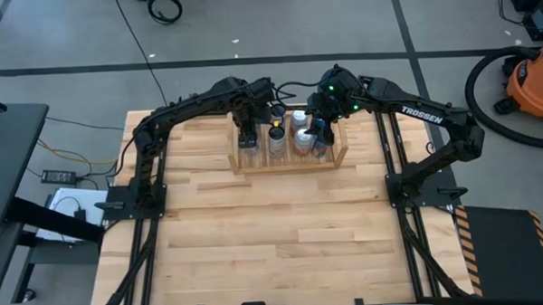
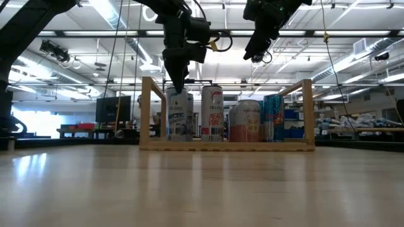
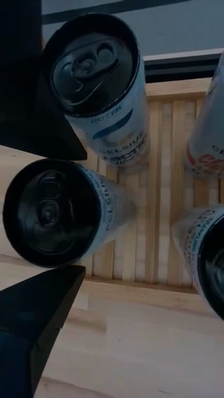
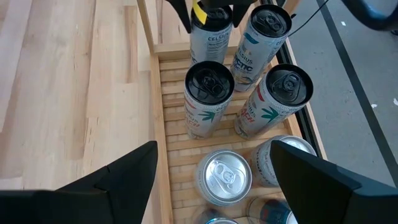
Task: Place canned beverage on shelf
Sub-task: Put the white pink soda can into the shelf
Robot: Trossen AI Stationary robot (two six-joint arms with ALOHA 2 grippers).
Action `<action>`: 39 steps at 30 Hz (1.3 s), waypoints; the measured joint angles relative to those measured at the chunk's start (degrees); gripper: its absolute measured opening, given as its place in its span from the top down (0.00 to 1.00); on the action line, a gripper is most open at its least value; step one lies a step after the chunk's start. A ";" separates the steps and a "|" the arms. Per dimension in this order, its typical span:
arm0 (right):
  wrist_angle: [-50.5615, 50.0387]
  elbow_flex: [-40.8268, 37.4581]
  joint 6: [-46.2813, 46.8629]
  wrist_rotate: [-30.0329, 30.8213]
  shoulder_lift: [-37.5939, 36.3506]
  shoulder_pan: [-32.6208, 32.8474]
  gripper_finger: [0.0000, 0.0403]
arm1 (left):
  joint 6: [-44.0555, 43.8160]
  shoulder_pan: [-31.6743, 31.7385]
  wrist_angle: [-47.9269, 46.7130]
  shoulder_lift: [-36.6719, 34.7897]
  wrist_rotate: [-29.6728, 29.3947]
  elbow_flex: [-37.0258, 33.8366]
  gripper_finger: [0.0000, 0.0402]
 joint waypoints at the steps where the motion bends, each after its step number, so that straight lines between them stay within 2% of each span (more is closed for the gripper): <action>1: 0.00 0.00 0.00 0.00 0.00 0.00 0.20 | 0.00 0.00 0.01 -0.02 0.00 0.00 0.28; 29: 0.00 0.00 -0.02 0.00 0.00 0.00 0.20 | -1.53 0.26 -0.18 -0.02 -0.66 0.00 0.28; 39: 0.01 0.00 -0.02 0.00 0.00 -0.01 0.20 | -0.38 0.22 -0.18 -0.02 -0.48 0.05 0.38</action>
